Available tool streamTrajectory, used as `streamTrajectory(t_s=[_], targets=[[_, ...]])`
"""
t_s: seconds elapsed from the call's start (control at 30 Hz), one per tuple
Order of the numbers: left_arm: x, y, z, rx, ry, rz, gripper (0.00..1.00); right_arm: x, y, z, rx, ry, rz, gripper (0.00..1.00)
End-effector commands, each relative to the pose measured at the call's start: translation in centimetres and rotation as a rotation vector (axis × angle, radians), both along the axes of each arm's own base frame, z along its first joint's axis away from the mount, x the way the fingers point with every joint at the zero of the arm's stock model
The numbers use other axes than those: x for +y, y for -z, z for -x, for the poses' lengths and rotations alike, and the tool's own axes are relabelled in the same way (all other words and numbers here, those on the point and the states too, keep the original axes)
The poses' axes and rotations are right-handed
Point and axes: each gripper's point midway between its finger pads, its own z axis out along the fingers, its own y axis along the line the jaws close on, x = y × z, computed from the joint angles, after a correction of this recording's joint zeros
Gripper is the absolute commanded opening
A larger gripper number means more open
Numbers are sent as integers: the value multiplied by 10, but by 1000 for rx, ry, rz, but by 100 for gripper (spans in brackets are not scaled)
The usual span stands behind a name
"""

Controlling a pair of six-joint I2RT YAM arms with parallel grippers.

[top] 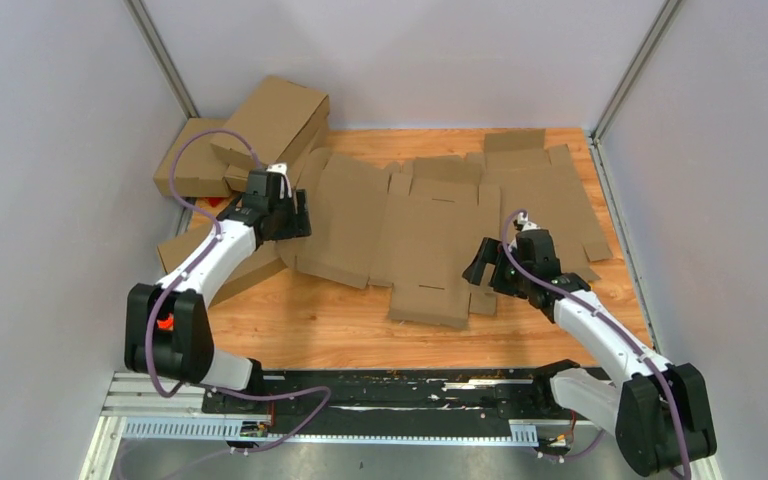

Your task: Fold the paper box

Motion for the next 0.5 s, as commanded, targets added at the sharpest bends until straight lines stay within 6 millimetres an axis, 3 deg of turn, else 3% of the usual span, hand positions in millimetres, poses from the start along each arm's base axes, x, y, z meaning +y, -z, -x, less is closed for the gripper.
streamTrajectory(t_s=[0.0, 0.1, 0.17, 0.2, 0.3, 0.47], targets=[[-28, -10, -25, -28, 81, 202, 74, 13, -36, -17, -105, -70, -54, 93], [-26, -7, -30, -28, 80, 242, 52, 14, -46, -14, -134, -69, -75, 93], [-27, -9, -32, -42, 96, 245, 22, 11, -52, -14, -157, -62, -66, 93], [-28, -10, -33, -50, 105, 246, 2, 9, -54, -14, -165, -56, -57, 93], [-37, -15, -29, -53, 153, 271, 0, 4, -56, -15, -176, -30, -37, 93], [-62, -42, -12, -138, 233, 201, 0, -20, -63, -16, -165, 77, 49, 95]])
